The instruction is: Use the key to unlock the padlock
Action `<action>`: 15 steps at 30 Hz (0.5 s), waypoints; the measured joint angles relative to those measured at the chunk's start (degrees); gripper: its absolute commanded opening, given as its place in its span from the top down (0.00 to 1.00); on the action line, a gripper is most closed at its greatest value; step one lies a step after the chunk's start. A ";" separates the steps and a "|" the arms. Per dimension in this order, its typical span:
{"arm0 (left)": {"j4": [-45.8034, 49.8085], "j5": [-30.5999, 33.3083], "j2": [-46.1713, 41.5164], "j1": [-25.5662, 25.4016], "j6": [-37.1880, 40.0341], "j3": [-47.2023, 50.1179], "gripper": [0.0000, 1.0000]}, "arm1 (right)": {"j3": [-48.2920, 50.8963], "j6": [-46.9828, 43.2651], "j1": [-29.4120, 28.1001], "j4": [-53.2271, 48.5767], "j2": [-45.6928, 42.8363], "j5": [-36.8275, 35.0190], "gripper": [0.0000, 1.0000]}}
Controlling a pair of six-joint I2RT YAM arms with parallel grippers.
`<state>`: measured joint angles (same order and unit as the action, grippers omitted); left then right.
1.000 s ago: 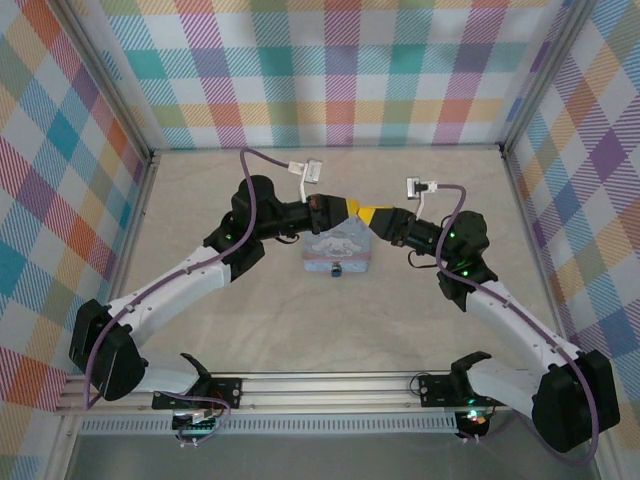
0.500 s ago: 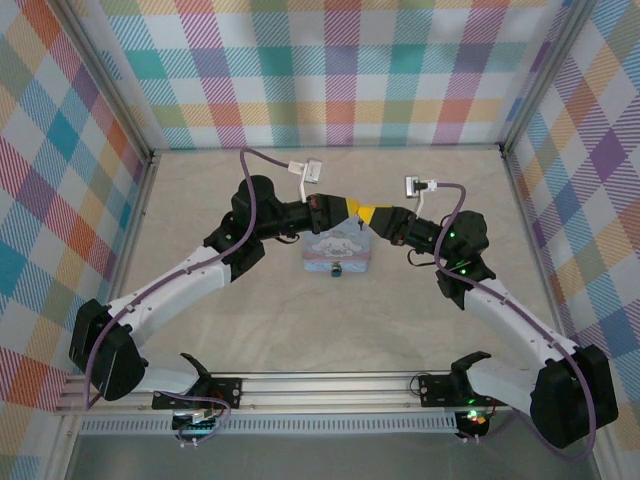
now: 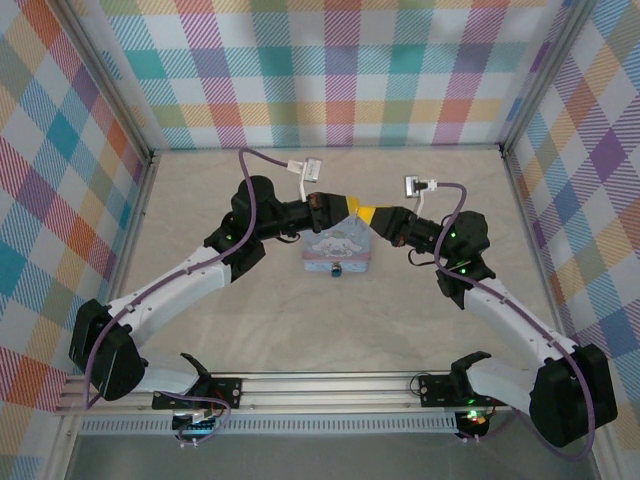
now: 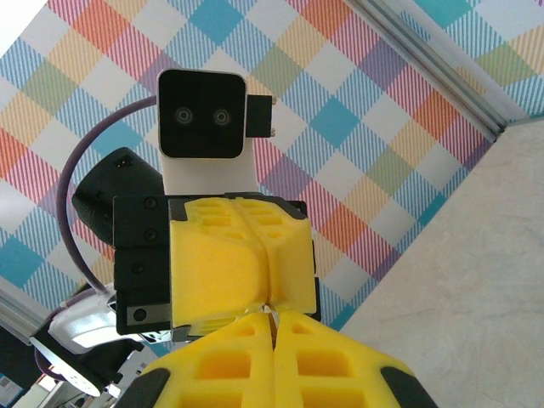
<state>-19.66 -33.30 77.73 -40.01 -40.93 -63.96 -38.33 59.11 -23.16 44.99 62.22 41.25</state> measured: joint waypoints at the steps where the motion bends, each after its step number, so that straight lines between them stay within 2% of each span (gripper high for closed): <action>1: 0.00 0.00 0.00 0.00 0.00 0.00 1.00 | 0.00 -0.02 0.00 0.00 0.00 -0.02 1.00; 5: 0.00 0.13 0.00 0.00 0.00 0.00 0.98 | 0.00 -0.02 0.00 0.00 0.00 -0.07 1.00; 7: 0.02 0.17 0.00 0.00 -0.07 0.00 0.77 | 0.00 -0.09 0.00 -0.02 0.00 -0.04 1.00; 9: 0.04 0.37 -0.02 0.00 -0.22 0.00 0.64 | -0.02 -0.79 0.00 -0.48 -0.04 -0.04 1.00; 15: 1.73 2.43 -1.31 0.70 -0.04 0.04 0.46 | -0.02 -4.20 0.00 -5.64 -2.21 -0.09 1.00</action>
<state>-17.93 -30.87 76.42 -39.31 -40.97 -63.92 -38.35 54.92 -23.16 39.35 60.01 41.17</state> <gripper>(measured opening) 0.509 0.052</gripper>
